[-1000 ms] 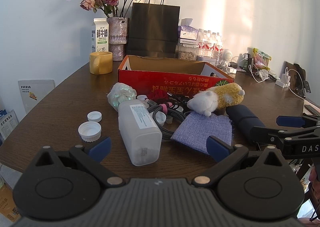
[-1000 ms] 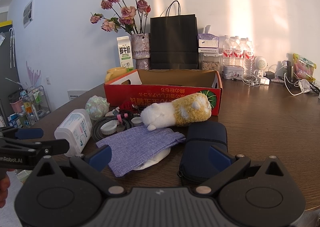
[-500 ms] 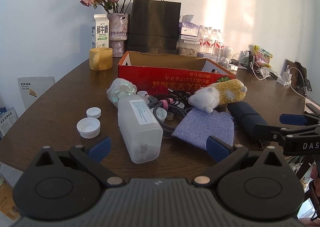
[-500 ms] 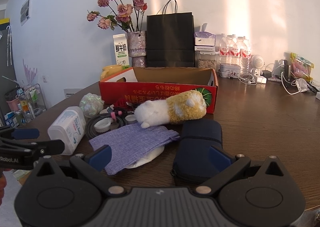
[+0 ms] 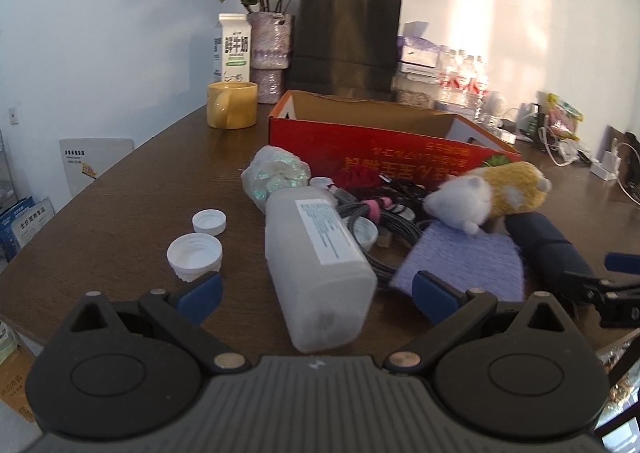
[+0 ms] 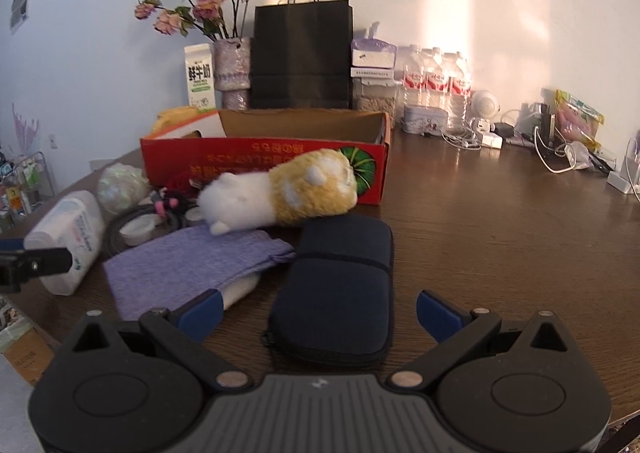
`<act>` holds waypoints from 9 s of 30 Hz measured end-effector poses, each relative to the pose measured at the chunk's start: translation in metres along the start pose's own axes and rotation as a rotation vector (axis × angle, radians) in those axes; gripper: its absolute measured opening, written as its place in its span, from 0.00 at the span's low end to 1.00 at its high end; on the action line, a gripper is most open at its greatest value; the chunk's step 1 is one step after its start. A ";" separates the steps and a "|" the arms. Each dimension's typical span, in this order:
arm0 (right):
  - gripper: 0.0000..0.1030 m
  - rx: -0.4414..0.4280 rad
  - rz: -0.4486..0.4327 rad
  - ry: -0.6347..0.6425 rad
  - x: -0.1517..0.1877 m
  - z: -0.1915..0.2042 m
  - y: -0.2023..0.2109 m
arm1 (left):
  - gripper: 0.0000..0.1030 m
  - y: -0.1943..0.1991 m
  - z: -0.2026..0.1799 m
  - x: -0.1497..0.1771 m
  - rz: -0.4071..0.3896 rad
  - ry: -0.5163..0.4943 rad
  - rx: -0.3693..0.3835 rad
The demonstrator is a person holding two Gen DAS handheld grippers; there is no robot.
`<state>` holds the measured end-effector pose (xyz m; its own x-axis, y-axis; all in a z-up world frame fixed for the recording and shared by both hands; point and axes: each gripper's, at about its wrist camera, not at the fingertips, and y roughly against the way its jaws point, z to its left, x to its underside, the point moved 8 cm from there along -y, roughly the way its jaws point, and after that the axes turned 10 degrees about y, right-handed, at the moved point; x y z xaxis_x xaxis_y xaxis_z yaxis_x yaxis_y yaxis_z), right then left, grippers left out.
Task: Organize objects
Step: 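Grasp the white bottle with the left tool while the right grasps the navy case, then lower the bottle into the red box with left tool while right places navy case, then grasp a white cap with the left tool while the right grasps the hamster plush, then drop the cap into the box with left tool while right drops the plush in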
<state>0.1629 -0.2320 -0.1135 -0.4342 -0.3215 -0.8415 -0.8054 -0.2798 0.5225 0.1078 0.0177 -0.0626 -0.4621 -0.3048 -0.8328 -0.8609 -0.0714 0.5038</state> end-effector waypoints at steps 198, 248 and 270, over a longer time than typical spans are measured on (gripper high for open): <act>1.00 -0.097 0.005 0.046 -0.022 -0.021 -0.037 | 0.39 -0.043 0.083 -0.030 -0.003 0.068 -0.112; 0.49 -0.192 -0.139 0.086 -0.063 -0.029 -0.041 | 0.39 -0.039 0.004 -0.064 -0.079 -0.007 0.062; 0.49 -0.144 -0.264 0.065 -0.154 -0.020 -0.086 | 0.39 -0.091 -0.085 -0.150 -0.190 -0.060 0.203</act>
<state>0.3069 -0.1767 -0.0263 -0.1870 -0.2760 -0.9428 -0.8197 -0.4851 0.3046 0.2732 -0.0107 0.0357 -0.2946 -0.2472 -0.9231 -0.9556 0.0717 0.2858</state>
